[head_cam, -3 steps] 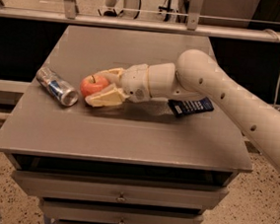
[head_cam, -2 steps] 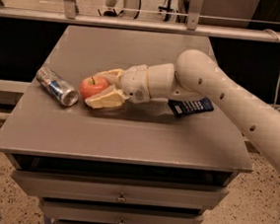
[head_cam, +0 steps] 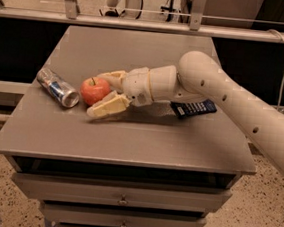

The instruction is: Move apple near redbull can

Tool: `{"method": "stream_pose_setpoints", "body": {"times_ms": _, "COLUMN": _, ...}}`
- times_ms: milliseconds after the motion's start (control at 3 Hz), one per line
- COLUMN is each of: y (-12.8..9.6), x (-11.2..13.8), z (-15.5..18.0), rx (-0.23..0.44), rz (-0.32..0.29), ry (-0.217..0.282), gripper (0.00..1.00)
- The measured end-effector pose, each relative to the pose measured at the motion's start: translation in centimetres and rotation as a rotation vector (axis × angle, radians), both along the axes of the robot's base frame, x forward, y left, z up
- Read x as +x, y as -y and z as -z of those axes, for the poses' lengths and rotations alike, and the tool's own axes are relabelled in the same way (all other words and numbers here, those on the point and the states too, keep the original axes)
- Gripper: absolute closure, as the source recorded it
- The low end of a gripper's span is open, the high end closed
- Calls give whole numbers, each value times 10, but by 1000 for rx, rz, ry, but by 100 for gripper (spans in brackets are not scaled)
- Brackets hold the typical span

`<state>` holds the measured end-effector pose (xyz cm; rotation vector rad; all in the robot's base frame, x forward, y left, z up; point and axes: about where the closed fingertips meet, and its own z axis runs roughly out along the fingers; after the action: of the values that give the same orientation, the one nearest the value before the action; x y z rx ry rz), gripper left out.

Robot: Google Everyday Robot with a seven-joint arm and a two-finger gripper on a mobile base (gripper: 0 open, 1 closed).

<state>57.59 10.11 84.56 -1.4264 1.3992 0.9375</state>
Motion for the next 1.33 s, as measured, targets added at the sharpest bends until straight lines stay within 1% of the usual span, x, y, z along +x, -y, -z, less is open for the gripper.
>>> {"method": "stream_pose_setpoints", "body": {"times_ms": 333, "y": 3, "x": 0, "z": 1, "rx": -2, "rz": 10, "ry": -7, "gripper": 0}}
{"method": "stream_pose_setpoints", "body": {"times_ms": 667, "y": 28, "x": 9, "z": -21, "rx": -43, "rz": 56, "ry": 52, "gripper": 0}}
{"method": "stream_pose_setpoints", "body": {"times_ms": 1000, "y": 64, "x": 21, "z": -57, "rx": -72, "rz": 116, "ry": 129, "gripper": 0}}
{"method": "stream_pose_setpoints", "body": {"times_ms": 1333, "y": 137, "x": 38, "z": -130, "rx": -101, "rz": 282, "ry": 283, "gripper": 0}}
